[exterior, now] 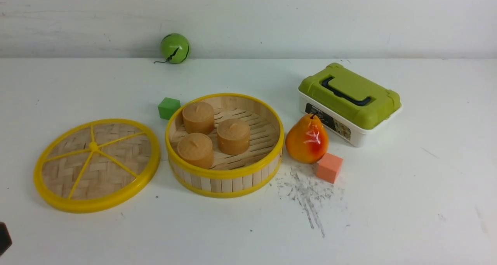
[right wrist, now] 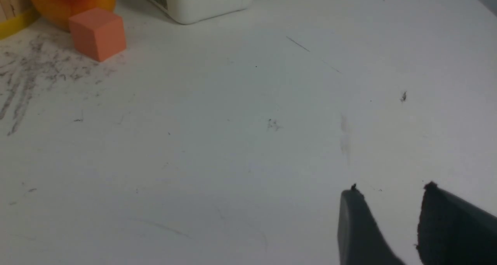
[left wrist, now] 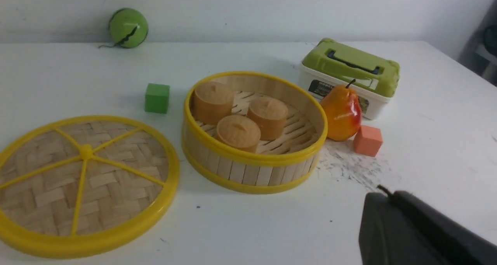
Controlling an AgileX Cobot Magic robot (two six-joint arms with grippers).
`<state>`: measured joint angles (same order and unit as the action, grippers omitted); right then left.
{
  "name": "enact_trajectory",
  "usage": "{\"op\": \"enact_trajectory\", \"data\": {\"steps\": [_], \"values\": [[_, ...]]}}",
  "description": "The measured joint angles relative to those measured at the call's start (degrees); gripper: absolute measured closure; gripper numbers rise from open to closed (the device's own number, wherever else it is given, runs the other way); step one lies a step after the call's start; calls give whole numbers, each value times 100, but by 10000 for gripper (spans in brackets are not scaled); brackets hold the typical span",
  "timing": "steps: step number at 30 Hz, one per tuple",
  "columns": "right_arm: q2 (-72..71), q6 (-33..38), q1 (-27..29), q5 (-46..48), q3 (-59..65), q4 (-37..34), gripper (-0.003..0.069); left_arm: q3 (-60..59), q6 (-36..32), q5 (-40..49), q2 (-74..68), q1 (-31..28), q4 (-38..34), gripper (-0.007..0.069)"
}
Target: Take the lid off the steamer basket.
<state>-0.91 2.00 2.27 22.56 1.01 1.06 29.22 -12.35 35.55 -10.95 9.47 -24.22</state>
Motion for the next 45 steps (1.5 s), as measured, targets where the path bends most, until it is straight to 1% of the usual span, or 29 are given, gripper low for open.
{"op": "enact_trajectory", "data": {"steps": [3,6,8,10,13,14,15,17,18,19,22,23,26,33,35,39,42,45], "values": [[0,0,0,0,0,0,419,0,-5,-237,0,101,76,637],[0,0,0,0,0,0,419,0,23,-538,0,107,688,637],[0,0,0,0,0,0,419,-9,189,-713,4,107,1103,637],[0,0,0,0,0,0,419,-163,521,-1128,66,107,1592,637],[0,0,0,0,0,0,419,-618,1235,-1962,277,107,2281,637],[0,0,0,0,0,0,419,-659,1318,-2025,294,107,2333,637],[0,0,0,0,0,0,419,-1125,1810,-2604,487,107,2869,637],[0,0,0,0,0,0,419,-1528,2216,-3052,646,107,3200,637],[0,0,0,0,0,0,419,-1578,2304,-3139,694,107,3229,637],[0,0,0,0,0,0,419,-1906,2576,-3336,868,72,3338,637],[0,0,0,0,0,0,419,-2467,2864,-3321,1125,-216,3262,637],[0,0,0,0,0,0,419,-2759,2914,-3230,1143,-404,3161,637],[0,0,0,0,0,0,419,-3043,2941,-3053,1143,-603,3020,637],[0,0,0,0,0,0,419,-3090,2601,-2409,1143,-446,2886,637],[0,0,0,0,0,0,419,-3090,2475,-2016,1143,-421,2733,637],[0,0,0,0,0,0,419,-3090,2172,-1517,1143,-421,2519,637],[0,0,0,0,0,0,419,-3090,1977,-1447,1143,-421,2479,637],[0,0,0,0,0,0,419,-3090,1968,-1440,1143,-421,2422,637]]}}
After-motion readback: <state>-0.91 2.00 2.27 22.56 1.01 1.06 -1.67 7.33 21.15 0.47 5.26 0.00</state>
